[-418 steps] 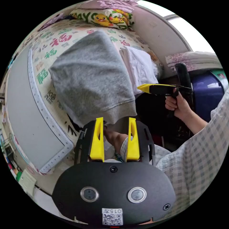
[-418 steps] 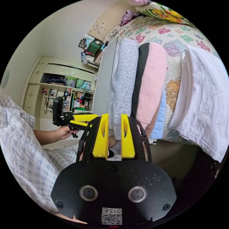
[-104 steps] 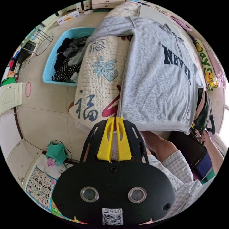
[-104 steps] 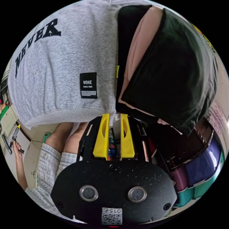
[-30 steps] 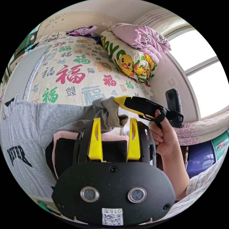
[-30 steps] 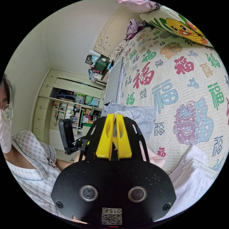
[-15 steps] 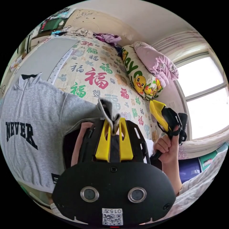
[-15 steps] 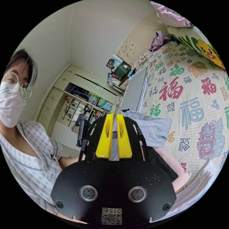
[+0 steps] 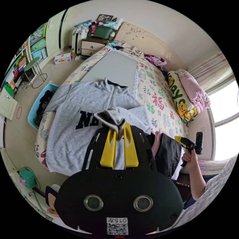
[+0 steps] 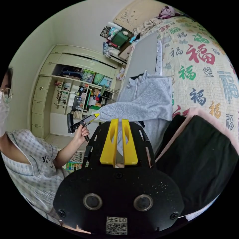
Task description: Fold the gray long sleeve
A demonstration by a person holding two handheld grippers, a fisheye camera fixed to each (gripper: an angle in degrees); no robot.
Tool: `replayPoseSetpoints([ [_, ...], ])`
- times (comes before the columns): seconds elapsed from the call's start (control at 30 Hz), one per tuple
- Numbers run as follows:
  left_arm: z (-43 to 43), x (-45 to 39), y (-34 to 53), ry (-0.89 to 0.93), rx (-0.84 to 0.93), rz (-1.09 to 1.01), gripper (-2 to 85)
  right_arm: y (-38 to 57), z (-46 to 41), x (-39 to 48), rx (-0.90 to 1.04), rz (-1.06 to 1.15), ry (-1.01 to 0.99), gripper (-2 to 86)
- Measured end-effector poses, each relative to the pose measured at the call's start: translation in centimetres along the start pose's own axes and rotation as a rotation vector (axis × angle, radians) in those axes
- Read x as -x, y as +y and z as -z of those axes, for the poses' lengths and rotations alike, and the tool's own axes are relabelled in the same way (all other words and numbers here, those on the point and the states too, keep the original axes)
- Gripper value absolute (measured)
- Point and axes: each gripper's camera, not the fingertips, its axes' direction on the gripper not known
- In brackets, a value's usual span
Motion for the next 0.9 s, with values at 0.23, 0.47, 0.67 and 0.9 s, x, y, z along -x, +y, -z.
replayPoseSetpoints([
  [0.23, -4.4, 18.5, 2.6, 0.113, 0.141, 0.214, 4.7, 1.0, -10.9, -1.0, 0.041, -0.179, 0.219, 3.2],
  [0.47, -10.8, 25.5, 6.3, 0.159, 0.326, 0.218, 6.2, 3.3, -14.8, -2.5, -0.026, -0.407, 0.353, 3.6],
  [0.67, -12.2, 29.1, 8.0, -0.011, 0.432, 0.227, 5.2, 5.1, -14.4, -3.7, -0.091, -0.492, 0.405, 4.2],
  [0.9, -10.8, 25.3, 1.6, 0.185, 0.209, 0.085, 8.2, 7.4, -13.2, -9.4, -0.331, -0.623, 0.318, 6.7],
])
